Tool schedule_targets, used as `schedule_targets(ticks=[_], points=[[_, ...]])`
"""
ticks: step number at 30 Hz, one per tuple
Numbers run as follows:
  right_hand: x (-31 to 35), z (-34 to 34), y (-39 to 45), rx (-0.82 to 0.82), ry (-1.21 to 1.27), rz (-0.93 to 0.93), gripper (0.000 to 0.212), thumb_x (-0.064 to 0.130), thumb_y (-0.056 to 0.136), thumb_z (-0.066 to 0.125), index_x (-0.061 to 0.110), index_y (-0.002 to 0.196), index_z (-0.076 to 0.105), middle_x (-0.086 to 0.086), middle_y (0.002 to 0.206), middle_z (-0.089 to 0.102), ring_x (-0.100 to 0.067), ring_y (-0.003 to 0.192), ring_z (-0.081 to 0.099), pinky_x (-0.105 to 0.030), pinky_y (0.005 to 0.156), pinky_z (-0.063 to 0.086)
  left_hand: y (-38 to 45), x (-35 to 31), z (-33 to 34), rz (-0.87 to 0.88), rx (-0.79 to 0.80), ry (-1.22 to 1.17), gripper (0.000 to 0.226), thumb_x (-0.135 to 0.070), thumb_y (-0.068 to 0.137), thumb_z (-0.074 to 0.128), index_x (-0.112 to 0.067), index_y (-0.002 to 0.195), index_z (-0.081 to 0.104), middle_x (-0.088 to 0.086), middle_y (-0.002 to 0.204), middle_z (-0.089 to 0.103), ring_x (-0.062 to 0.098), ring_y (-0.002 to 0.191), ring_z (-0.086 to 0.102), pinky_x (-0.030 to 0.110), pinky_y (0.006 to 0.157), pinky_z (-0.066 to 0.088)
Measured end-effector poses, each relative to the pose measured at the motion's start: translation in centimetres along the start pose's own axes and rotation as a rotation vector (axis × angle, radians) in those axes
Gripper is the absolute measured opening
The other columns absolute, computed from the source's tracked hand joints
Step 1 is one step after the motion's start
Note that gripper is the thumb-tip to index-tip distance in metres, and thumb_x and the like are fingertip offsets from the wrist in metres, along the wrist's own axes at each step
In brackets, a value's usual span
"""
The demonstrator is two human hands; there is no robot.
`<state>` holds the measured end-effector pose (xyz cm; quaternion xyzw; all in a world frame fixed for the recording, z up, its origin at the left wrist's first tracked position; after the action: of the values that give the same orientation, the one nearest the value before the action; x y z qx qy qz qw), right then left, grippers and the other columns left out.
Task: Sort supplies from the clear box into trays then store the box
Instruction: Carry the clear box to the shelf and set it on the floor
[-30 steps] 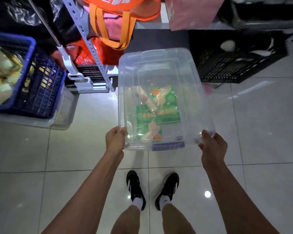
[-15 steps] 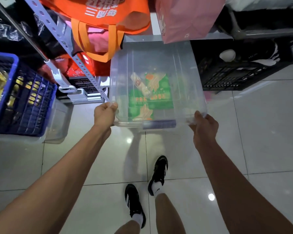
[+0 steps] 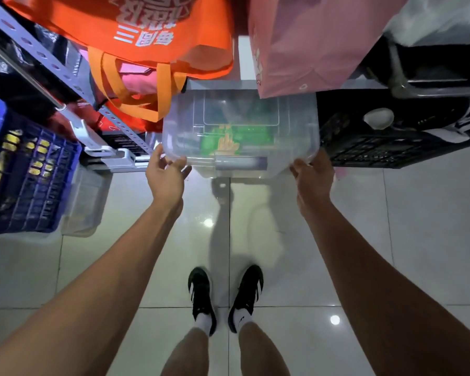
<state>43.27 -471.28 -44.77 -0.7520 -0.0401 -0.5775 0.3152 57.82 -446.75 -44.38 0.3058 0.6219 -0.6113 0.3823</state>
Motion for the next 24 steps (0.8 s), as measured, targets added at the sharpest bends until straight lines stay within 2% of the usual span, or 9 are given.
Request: schedule_targets(ticks=[2,4,9,11,14,16,19,20,24], points=[[0.0,0.6,1.9,-0.014,-0.080,-0.048,0.058,0.018,0.065,0.063,0.012,0.123,0.057,-0.017,0.114,0.065,-0.022,0.093,0.064,-0.046,0.088,0.055,1.3,-0.5,0.8,0.027,0.031,0.057,0.056,0.007,0.090,0.062,-0.008,0.142,0.049,0.012,0.105,0.061,0.019,0.082,0.062,0.035,0.082,0.059],[-0.2,1.1,3.8,-0.051,-0.144,-0.092,0.060,0.019,0.068,0.062,0.008,0.126,0.055,-0.017,0.112,0.066,-0.021,0.091,0.064,-0.053,0.088,0.055,2.6,-0.8,1.3,0.062,0.076,0.152,0.054,0.000,0.091,0.064,-0.011,0.142,0.051,0.011,0.113,0.068,0.020,0.083,0.066,0.034,0.079,0.059],[-1.3,2.6,7.9,-0.093,-0.267,-0.150,0.071,0.035,0.070,0.058,0.013,0.137,0.048,-0.014,0.133,0.061,-0.032,0.118,0.061,-0.057,0.100,0.049,4.7,-1.5,2.4,0.119,0.128,0.341,0.049,-0.017,0.093,0.066,-0.017,0.140,0.055,0.006,0.122,0.068,0.016,0.084,0.065,0.033,0.070,0.059],[1.1,3.5,6.6,-0.099,-0.345,-0.154,0.066,0.027,0.079,0.060,0.011,0.142,0.047,-0.010,0.136,0.061,-0.029,0.123,0.058,-0.048,0.106,0.047,5.3,-1.7,2.7,0.145,0.157,0.412,0.047,-0.022,0.092,0.065,-0.021,0.138,0.056,0.003,0.124,0.068,0.019,0.089,0.065,0.035,0.070,0.059],[2.0,4.2,7.4,-0.056,-0.461,-0.230,0.063,0.016,0.093,0.060,0.012,0.152,0.036,-0.008,0.150,0.048,-0.024,0.134,0.048,-0.017,0.109,0.031,6.4,-1.9,3.2,0.154,0.215,0.503,0.041,-0.026,0.089,0.065,-0.020,0.129,0.060,-0.002,0.122,0.069,0.028,0.093,0.069,0.046,0.074,0.060],[1.6,4.5,8.4,0.000,-0.560,-0.277,0.066,0.018,0.098,0.058,0.015,0.156,0.027,-0.011,0.161,0.028,-0.025,0.143,0.036,-0.012,0.105,0.023,7.3,-1.9,3.6,0.151,0.229,0.559,0.036,-0.026,0.089,0.065,-0.016,0.123,0.061,-0.006,0.116,0.071,0.031,0.100,0.069,0.054,0.090,0.056],[1.9,4.9,8.8,0.099,-0.723,-0.304,0.072,0.026,0.101,0.055,0.019,0.159,0.012,-0.017,0.166,0.000,-0.029,0.151,0.015,-0.005,0.099,0.012,8.1,-2.0,4.5,0.178,0.253,0.643,0.033,-0.017,0.094,0.063,-0.010,0.126,0.059,-0.002,0.121,0.068,0.021,0.108,0.065,0.047,0.103,0.048],[2.2,5.1,8.9,0.124,-0.769,-0.307,0.073,0.029,0.102,0.053,0.020,0.159,0.008,-0.017,0.165,-0.006,-0.030,0.151,0.012,-0.007,0.100,0.014,8.5,-2.0,4.7,0.188,0.262,0.660,0.034,-0.016,0.094,0.062,-0.009,0.127,0.058,-0.001,0.123,0.067,0.021,0.110,0.063,0.045,0.104,0.048],[3.0,5.3,9.9,0.181,-0.905,-0.335,0.078,0.039,0.102,0.050,0.022,0.159,0.000,-0.019,0.165,-0.011,-0.037,0.151,0.009,-0.040,0.116,0.028,9.2,-2.9,5.4,0.209,0.317,0.813,0.040,-0.021,0.097,0.061,-0.006,0.134,0.052,0.008,0.133,0.061,0.030,0.122,0.056,0.046,0.106,0.044]])
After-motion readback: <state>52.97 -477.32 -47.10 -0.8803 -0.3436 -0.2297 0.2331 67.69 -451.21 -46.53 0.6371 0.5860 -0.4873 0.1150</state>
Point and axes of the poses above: each hand's wrist, its own y-axis towards the middle knuckle, its own z-axis out of the palm, x = y × z, the point moved 2 cm from there along y, towards the middle knuckle
